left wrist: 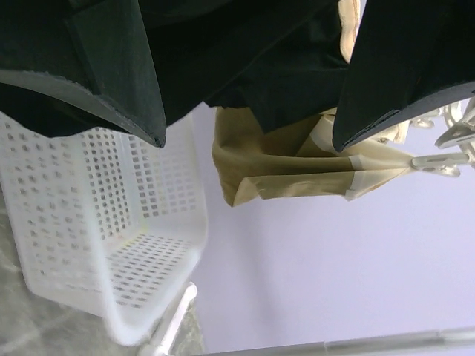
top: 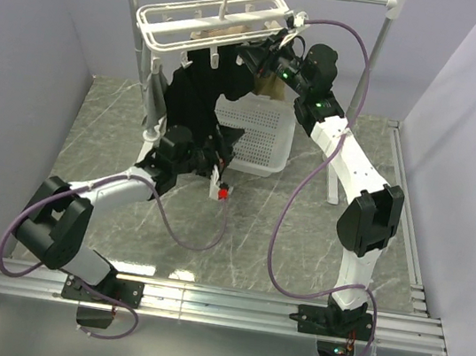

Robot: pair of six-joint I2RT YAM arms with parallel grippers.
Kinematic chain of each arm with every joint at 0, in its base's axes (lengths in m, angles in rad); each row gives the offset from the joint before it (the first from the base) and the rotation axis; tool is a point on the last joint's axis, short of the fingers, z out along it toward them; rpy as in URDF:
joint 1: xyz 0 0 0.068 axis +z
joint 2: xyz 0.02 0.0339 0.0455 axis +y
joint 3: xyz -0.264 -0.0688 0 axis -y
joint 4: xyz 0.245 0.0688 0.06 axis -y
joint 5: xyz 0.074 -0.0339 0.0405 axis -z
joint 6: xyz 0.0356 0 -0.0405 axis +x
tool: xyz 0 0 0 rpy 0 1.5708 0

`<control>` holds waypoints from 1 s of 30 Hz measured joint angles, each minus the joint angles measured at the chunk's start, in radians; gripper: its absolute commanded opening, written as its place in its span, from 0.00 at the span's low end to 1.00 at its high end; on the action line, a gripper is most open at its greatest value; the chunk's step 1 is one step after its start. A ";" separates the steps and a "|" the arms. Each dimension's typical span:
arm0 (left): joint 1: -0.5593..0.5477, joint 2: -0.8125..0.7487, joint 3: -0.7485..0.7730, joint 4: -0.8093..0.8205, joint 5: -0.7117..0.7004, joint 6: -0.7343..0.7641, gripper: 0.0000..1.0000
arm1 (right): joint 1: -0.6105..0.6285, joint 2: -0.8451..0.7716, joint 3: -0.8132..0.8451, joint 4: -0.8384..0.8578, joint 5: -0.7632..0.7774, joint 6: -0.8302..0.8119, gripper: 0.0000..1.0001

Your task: Clip the underwear to the hanger

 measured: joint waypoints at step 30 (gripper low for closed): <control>0.056 -0.050 0.703 -1.529 -0.130 0.171 0.99 | -0.005 0.000 0.000 0.008 -0.026 0.023 0.00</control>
